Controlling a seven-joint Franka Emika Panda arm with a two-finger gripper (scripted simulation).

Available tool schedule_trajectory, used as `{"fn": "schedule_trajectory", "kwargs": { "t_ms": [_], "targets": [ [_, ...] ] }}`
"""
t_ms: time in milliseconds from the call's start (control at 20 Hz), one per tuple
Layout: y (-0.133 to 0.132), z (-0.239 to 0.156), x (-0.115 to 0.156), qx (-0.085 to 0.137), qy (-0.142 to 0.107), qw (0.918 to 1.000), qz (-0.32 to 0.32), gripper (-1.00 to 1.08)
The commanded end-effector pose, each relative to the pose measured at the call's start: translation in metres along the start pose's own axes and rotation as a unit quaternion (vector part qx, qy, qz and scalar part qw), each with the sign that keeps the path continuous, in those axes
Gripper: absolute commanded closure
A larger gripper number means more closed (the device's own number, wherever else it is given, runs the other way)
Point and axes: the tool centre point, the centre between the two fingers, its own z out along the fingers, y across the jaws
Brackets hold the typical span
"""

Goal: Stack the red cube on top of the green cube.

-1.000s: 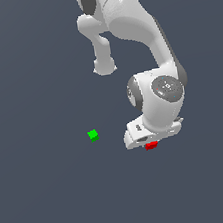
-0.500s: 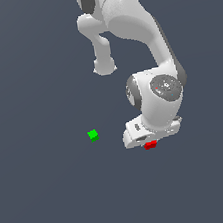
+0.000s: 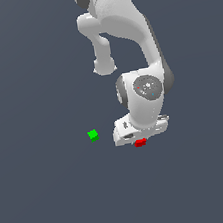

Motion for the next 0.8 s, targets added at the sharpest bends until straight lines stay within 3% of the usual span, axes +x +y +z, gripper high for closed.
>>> {"fn": "schedule_trajectory", "kwargs": {
  "t_ms": [0, 750],
  "targets": [
    [0.015, 0.004, -0.011, 0.000, 0.000, 1.0000, 0.001, 1.08],
    [0.137, 0.037, -0.102, 0.000, 0.000, 1.0000, 0.001, 1.08]
  ]
}}
